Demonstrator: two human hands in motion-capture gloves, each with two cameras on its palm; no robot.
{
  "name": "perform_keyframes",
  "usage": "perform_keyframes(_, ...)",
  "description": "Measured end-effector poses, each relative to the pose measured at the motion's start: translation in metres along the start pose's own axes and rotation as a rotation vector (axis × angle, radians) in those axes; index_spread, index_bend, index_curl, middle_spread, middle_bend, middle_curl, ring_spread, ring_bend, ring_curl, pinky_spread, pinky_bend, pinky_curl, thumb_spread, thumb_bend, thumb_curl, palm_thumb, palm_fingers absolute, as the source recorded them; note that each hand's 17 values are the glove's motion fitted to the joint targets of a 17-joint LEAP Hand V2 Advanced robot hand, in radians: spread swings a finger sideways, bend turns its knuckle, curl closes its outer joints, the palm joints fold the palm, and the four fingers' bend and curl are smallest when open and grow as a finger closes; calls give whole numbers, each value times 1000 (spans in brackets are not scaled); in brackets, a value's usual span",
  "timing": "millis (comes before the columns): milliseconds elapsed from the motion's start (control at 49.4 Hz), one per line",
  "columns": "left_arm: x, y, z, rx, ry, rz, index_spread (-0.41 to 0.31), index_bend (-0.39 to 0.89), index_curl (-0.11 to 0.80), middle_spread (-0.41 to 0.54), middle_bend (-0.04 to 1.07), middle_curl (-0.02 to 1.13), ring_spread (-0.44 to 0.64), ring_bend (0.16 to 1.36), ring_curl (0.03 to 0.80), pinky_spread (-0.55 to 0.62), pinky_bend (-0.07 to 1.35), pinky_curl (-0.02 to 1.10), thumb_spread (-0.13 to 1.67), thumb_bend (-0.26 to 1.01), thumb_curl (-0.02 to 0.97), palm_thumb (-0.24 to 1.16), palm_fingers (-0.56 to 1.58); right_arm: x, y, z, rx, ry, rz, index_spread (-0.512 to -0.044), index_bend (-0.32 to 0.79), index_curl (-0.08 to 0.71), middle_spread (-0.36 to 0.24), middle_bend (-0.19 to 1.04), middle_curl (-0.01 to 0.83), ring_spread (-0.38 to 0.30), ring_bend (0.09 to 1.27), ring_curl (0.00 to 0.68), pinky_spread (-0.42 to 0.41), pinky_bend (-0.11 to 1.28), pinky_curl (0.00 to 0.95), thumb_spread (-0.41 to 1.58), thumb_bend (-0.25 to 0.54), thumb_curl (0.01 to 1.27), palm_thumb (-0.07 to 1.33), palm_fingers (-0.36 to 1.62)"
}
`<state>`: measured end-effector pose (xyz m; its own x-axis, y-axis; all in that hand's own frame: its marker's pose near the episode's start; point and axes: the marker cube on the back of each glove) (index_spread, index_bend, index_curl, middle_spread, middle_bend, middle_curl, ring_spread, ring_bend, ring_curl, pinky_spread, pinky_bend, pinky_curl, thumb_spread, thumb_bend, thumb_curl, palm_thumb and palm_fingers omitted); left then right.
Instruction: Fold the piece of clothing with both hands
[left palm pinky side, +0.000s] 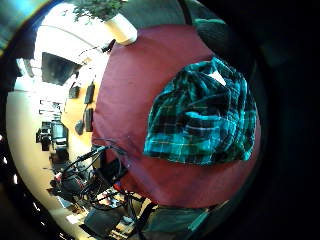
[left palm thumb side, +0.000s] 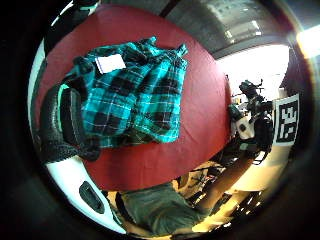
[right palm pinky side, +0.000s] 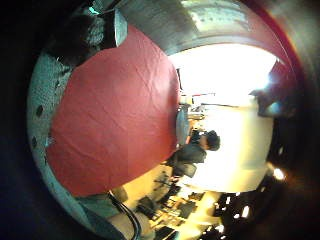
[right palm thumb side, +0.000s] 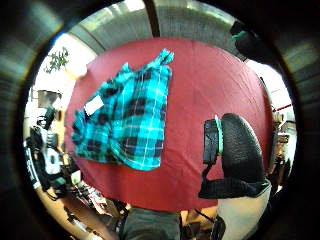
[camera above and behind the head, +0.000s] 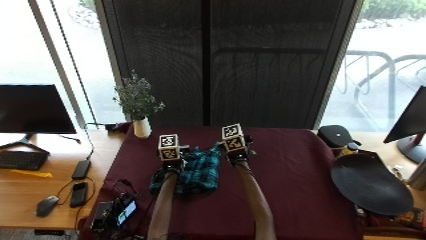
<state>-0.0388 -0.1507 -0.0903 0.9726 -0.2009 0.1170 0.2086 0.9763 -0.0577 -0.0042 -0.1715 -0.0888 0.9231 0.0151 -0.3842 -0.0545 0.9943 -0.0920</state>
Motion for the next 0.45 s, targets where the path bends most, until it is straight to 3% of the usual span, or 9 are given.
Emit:
perform_keyframes(121, 15, -6, 8, 20, 40, 57, -119, 129, 296, -114, 211, 445, 32, 569, 343, 344, 246, 368, 1517, 186, 340, 697, 474, 4, 0, 3, 71, -180, -41, -322, 154, 348, -115, 158, 328, 6, 252, 358, 226, 480, 318, 1300, -5, 428, 744, 530)
perform_keyframes(263, 16, -5, 5, 66, -17, 26, -116, 119, 292, -114, 209, 445, 34, 569, 345, 343, 251, 373, 1511, 174, 339, 686, 471, 6, -22, 24, 164, -228, 11, -320, 148, 344, -100, 164, 328, 11, 267, 363, 234, 494, 327, 1319, -11, 419, 739, 533)
perform_keyframes(445, 26, -24, 23, 103, 55, 100, -115, 125, 292, -111, 214, 447, 35, 571, 348, 352, 237, 373, 1503, 157, 338, 672, 464, 3, -23, 30, 242, -274, 21, -319, 139, 333, -80, 180, 337, 0, 297, 371, 221, 490, 332, 1326, -11, 414, 733, 559)
